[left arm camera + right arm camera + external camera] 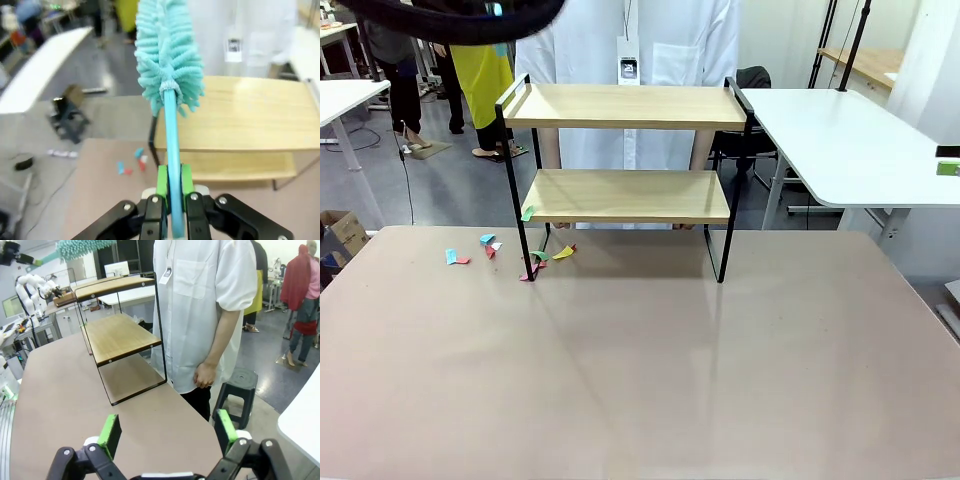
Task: Clean the shelf.
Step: Clean the specific section of the Shelf indicated by the human with the Duster.
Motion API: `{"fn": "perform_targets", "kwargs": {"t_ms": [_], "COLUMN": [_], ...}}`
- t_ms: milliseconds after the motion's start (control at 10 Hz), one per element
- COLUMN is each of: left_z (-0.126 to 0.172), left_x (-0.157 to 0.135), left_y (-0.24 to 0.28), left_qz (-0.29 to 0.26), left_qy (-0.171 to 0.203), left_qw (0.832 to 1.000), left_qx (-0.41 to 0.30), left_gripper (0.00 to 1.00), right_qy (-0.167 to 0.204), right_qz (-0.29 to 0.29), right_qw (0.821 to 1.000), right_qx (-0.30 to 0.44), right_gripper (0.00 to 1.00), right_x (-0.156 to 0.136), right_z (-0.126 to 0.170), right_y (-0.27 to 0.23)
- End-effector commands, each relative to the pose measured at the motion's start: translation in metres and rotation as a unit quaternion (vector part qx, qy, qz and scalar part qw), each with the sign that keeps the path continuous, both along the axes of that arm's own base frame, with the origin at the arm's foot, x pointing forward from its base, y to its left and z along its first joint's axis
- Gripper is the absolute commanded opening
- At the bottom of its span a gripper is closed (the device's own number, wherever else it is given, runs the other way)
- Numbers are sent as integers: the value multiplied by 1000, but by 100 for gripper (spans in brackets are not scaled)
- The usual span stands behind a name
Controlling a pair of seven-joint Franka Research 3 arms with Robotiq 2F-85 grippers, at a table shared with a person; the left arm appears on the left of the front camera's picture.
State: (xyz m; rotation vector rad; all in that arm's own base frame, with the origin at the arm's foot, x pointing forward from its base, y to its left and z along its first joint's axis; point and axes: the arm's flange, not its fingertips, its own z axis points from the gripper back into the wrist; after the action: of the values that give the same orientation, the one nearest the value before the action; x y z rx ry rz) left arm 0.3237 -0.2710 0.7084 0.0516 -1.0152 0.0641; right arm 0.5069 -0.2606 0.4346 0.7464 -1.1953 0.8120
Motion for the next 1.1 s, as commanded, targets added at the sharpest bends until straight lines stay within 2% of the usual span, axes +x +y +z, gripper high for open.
{"fn": "perform_targets", "kwargs": {"t_ms": [0,200,300,500,600,700,800,900,1000], "left_z": [-21,-19,-14,-7,-10,-15,-13,-10,-5], "left_x": [-13,-25,-33,-38,-38,-38,-42,-47,-48], "left_y": [64,102,118,136,139,140,139,137,131], "left_qz": [-119,-205,-261,-334,-384,-446,-502,-538,-557], "left_qy": [64,92,98,93,87,89,72,70,96], "left_qw": [990,973,959,937,918,890,861,840,825], "left_qx": [-43,-49,-43,-40,-42,-36,-48,-30,17], "left_gripper": [13,13,13,13,13,13,13,13,13], "right_qy": [-2,-2,-2,-2,-2,-2,-2,-2,-2], "right_qz": [1,1,1,1,1,1,1,1,1], "right_qw": [1000,1000,1000,1000,1000,1000,1000,1000,1000], "right_qx": [-2,-2,-2,-2,-2,-2,-2,-2,-2], "right_gripper": [100,100,100,100,100,100,100,100,100], "right_x": [0,0,0,0,0,0,0,0,0], "right_z": [3,3,3,3,3,3,3,3,3], "right_y": [1,1,1,1,1,1,1,1,1]}}
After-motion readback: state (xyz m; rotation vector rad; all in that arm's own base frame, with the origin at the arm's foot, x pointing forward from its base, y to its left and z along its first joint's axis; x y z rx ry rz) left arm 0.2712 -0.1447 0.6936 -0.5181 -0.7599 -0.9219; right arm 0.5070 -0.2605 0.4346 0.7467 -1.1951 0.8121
